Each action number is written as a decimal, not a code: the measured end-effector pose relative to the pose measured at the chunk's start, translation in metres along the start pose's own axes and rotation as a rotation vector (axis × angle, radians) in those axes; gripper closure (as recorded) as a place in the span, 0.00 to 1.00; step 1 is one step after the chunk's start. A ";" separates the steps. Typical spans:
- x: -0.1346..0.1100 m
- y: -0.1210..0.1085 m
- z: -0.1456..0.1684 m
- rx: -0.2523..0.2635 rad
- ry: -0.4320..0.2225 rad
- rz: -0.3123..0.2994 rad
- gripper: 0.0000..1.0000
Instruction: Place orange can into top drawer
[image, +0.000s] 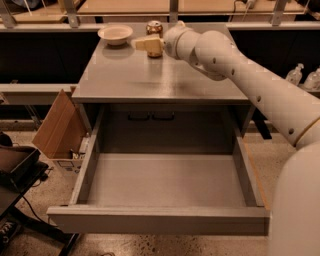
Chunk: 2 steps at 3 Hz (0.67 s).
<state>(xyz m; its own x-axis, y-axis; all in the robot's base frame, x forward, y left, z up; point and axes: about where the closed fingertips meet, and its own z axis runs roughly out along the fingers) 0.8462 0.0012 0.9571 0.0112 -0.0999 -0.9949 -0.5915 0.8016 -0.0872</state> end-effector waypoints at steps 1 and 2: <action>0.015 -0.013 0.027 0.021 0.055 0.001 0.00; 0.031 -0.033 0.048 0.039 0.097 0.023 0.00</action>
Offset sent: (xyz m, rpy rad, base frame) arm 0.0946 -0.0159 -0.0463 -0.0451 0.1391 -0.0866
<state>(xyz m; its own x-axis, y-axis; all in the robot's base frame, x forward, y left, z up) 0.9047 0.0000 0.9264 -0.0815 -0.1367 -0.9873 -0.5588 0.8265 -0.0683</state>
